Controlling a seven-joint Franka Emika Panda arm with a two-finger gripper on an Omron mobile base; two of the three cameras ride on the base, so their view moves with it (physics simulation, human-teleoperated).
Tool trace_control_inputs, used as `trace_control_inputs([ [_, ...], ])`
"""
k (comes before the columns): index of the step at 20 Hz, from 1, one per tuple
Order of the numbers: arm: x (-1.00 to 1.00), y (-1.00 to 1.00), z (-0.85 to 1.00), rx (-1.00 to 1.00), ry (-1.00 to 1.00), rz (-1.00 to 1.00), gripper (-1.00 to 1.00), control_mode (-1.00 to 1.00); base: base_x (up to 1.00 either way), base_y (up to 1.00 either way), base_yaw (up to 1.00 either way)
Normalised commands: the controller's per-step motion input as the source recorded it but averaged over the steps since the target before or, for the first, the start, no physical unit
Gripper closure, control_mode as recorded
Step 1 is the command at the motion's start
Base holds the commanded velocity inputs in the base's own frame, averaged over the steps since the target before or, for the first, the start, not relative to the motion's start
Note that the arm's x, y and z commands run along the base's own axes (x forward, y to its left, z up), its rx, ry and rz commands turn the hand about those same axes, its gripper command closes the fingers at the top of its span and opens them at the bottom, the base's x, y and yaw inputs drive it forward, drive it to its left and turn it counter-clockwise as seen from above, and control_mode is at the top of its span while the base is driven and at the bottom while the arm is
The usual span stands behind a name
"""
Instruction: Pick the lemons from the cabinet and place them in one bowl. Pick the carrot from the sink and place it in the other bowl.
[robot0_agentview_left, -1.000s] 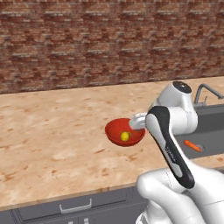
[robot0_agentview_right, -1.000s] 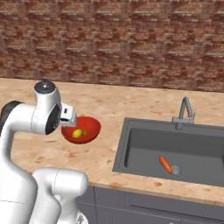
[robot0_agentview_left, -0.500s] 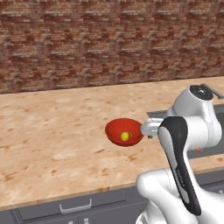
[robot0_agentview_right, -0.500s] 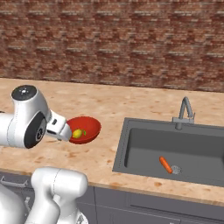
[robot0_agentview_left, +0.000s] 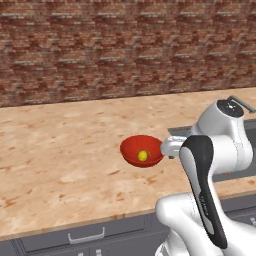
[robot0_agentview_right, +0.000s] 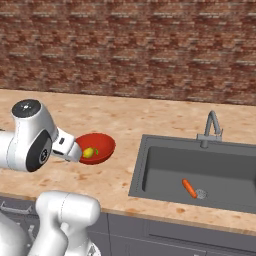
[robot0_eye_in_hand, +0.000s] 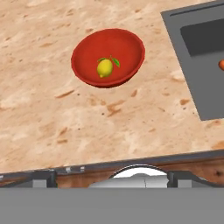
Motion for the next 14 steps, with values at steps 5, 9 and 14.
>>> trace_control_inputs([
  [5,0.00,0.00,0.00,0.00,0.00,0.00,-1.00,1.00,-0.55,0.19,-0.01],
  [9,0.00,0.00,0.00,0.00,0.00,0.00,-1.00,1.00,-0.99,0.54,-0.01],
  [14,0.00,0.00,0.00,0.00,0.00,0.00,-1.00,1.00,0.19,-0.22,0.06],
])
